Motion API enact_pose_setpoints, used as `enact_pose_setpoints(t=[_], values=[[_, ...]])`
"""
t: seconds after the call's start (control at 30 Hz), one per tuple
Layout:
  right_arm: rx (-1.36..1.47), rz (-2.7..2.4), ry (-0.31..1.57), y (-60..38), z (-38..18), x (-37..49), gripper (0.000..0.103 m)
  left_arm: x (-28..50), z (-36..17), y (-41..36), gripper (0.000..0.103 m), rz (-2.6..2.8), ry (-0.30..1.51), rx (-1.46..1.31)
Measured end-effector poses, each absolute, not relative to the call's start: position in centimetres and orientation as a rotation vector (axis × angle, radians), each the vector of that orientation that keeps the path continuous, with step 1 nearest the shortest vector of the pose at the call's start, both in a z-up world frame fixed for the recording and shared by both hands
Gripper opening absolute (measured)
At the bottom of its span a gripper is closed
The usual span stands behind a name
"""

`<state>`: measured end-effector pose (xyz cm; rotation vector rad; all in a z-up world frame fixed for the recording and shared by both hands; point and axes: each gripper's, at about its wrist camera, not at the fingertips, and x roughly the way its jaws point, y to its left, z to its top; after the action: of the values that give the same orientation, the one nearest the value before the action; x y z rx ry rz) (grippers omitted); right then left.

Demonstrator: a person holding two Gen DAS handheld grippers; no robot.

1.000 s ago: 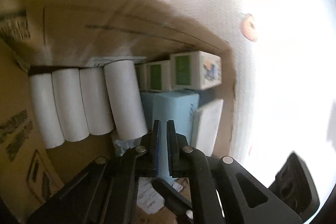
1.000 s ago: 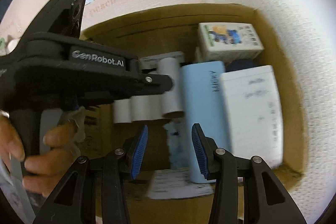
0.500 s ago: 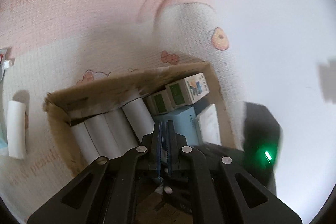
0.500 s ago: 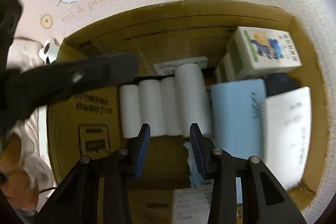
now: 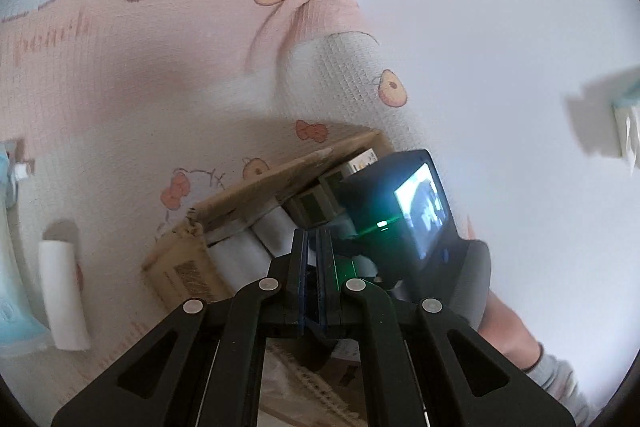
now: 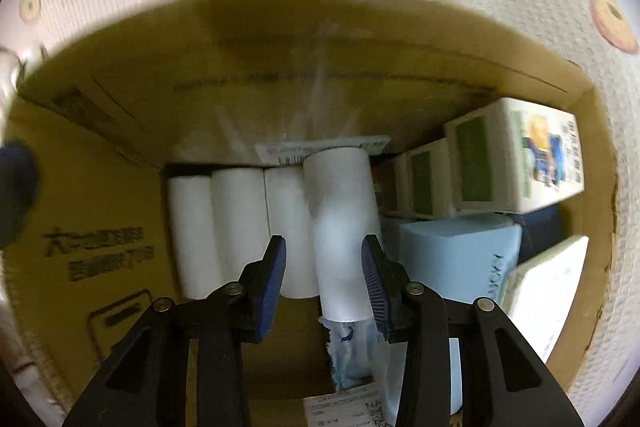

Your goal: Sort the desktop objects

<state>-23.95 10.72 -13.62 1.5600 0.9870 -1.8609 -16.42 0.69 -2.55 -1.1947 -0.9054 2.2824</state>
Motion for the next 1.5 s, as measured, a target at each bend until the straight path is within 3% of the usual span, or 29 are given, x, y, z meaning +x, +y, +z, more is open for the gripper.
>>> enact_pose_setpoints(t=[0.17,0.57,0.7,0.9,1.07,1.23,1.5], values=[[1.571,-1.865,1.072,9.8,-14.5,-24.2,0.036,-16.2,-2.4,0.2,0.004,2.320,-0.826,-1.202],[1.534,-1.877,1.239,7.7,-16.0,-24.0,0.035,-16.1,-2.9,-1.5,0.004,2.325,-0.844,-1.212],[1.462,-1.935,1.252,7.6,-15.2,-23.7,0.030,-16.0,-2.9,-1.8,0.004,2.306,-0.862,-1.207],[1.542,-1.917,0.948,8.7,-12.5,-24.1,0.030,-15.9,-2.9,-1.4,0.004,2.289,-0.843,-1.209],[1.581,-1.847,0.987,9.9,-11.4,-23.0,0.030,-15.9,-3.1,-0.7,0.004,2.280,-0.828,-1.216],[1.754,-1.789,0.596,12.7,-10.4,-24.1,0.030,-15.7,-2.5,-0.3,0.004,2.272,-0.809,-1.207],[1.698,-1.868,0.569,13.4,-8.9,-23.6,0.030,-16.1,-0.6,2.8,0.006,2.230,-0.675,-1.240]])
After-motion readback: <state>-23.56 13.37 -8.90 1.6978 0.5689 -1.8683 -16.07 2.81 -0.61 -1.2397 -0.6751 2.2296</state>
